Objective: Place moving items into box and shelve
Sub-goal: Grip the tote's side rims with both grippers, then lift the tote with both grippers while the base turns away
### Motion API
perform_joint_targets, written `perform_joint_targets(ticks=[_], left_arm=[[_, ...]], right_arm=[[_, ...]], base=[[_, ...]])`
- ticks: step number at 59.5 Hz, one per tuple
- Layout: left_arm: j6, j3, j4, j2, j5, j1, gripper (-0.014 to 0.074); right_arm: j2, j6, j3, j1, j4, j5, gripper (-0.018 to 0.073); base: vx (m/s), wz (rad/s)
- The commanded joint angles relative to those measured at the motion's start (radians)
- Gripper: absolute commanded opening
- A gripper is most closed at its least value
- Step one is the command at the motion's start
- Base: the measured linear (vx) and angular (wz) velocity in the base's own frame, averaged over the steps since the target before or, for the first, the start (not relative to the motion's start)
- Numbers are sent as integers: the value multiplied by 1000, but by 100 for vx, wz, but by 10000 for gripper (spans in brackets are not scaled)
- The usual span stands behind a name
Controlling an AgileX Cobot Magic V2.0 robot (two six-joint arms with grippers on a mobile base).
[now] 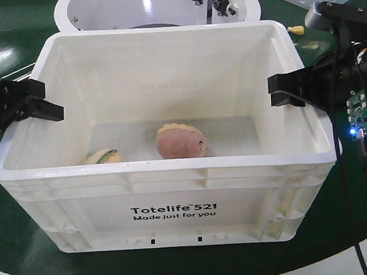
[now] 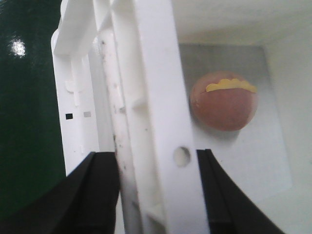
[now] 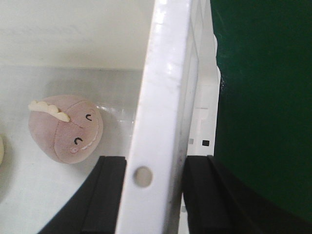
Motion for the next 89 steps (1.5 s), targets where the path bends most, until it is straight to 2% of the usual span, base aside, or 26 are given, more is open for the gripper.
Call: perform_joint_targets(ticks=[1, 4, 7, 19, 31, 47, 60, 78, 89], left_arm=[[-2, -34, -108, -22, -5, -6, 128], [16, -34, -120, -19, -4, -6, 43], [23, -34, -120, -18, -3, -6, -9], [23, -34, -125, -18, 7, -6, -8], [23, -34, -184, -23, 14, -6, -5], [50, -36, -181, -73, 4, -5, -3], [48, -121, -180, -100, 23, -5, -3], [39, -267, -181, -105, 129, -5, -3], [39, -283, -179, -118, 157, -5, -3]], right_arm=[[14, -11, -19, 5, 69, -13, 32], [18, -11, -19, 5, 79, -10, -16], [19, -11, -19, 5, 84, -11, -14], [19, -11, -19, 5, 87, -19, -10], [18, -11, -25, 5, 87, -17, -9], [-20, -11, -25, 5, 86, -46, -9], [-75, -11, -25, 5, 87, -62, -6], [-198, -9, -25, 5, 94, -113, -6], [-278, -6, -26, 4, 95, -151, -6]], base=[[0, 0], [0, 0], [0, 0], [0, 0], [0, 0], [0, 0], [0, 0], [0, 0], [0, 0]])
